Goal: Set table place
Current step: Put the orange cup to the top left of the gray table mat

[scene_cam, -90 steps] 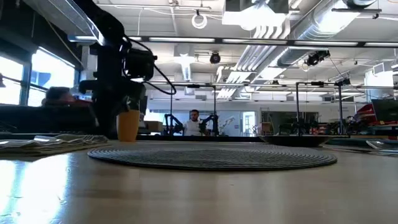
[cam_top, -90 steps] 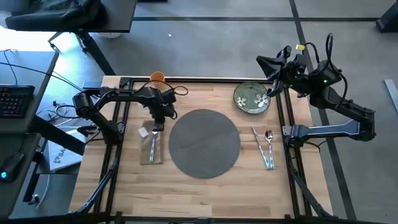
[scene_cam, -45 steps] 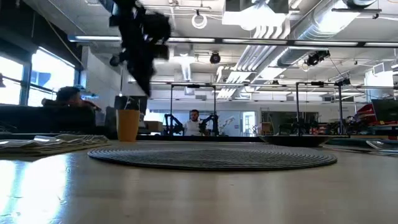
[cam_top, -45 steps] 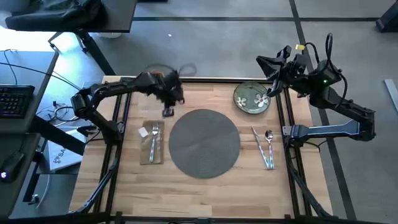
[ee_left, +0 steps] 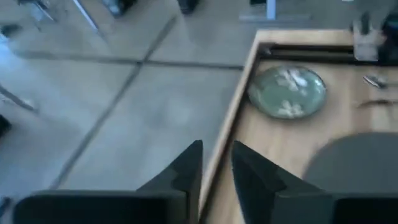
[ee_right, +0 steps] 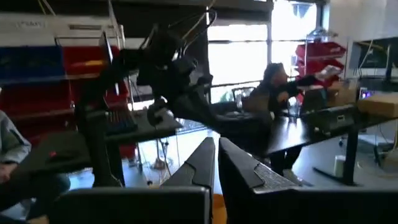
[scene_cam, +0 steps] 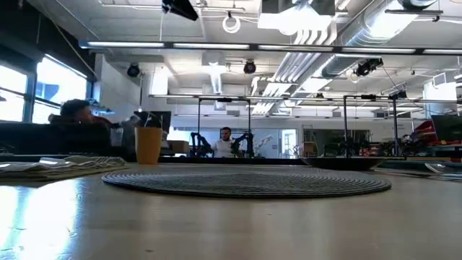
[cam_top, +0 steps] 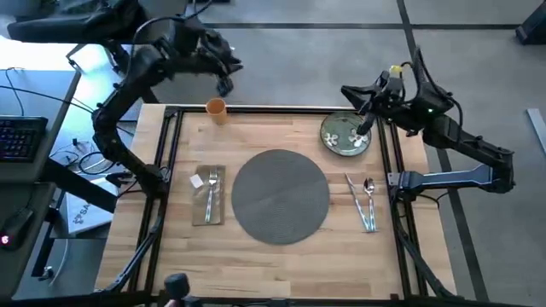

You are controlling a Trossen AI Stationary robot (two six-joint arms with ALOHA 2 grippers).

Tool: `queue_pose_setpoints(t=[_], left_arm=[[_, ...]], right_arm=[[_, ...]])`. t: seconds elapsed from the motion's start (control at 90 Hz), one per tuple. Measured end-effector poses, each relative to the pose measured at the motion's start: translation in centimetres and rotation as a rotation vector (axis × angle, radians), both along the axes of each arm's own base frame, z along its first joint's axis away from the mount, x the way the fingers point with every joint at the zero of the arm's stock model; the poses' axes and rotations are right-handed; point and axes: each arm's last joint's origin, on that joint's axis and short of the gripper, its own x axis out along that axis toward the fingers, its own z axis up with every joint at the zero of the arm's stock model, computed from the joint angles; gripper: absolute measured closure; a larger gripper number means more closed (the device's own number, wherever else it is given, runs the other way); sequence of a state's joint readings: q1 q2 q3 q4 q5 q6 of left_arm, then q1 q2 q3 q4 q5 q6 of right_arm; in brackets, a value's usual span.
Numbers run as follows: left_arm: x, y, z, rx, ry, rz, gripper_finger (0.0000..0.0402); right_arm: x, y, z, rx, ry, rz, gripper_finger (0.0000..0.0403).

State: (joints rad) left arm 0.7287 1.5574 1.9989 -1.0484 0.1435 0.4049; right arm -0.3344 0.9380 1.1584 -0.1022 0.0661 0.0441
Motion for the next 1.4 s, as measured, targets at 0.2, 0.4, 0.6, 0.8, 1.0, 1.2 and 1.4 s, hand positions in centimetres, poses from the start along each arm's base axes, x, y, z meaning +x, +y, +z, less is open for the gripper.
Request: queue_pose_setpoints(t=[0.2,0.4,0.6,0.8,1.0,1.2,1.4], left_arm=[[-1.0,-0.2,-2.8,-0.12,0.24,0.042,0.0225],[-0.4,1.3,-4.5,-0.074,0.331,0.139,0.016],[0.5,4.7,-8.5,-0.202,0.498,0.192,0.014],[1.0,8.7,-13.3,-0.365,0.6,0.212,0.0142],[0.1,10.1,-14.8,-0.516,0.573,0.266,0.0142],[-0.3,9.7,-14.3,-0.56,0.542,0.268,0.0143],[-0.2,9.6,-15.3,-0.57,0.594,0.262,0.0143]], right_arm=[[0.3,-0.3,-0.3,-0.006,0.032,-0.079,0.0351],[0.2,-0.6,-0.9,0.016,0.084,-0.17,0.0293],[0.1,-0.6,-2.0,0.046,0.203,-0.182,0.0253],[0.0,-0.8,-1.8,0.043,0.181,-0.256,0.0242],[-0.2,-1.0,-1.2,0.04,0.118,-0.352,0.0242],[-0.3,-1.3,-1.0,0.024,0.103,-0.387,0.0242],[-0.3,-2.8,-2.6,0.109,0.216,-0.321,0.0242]])
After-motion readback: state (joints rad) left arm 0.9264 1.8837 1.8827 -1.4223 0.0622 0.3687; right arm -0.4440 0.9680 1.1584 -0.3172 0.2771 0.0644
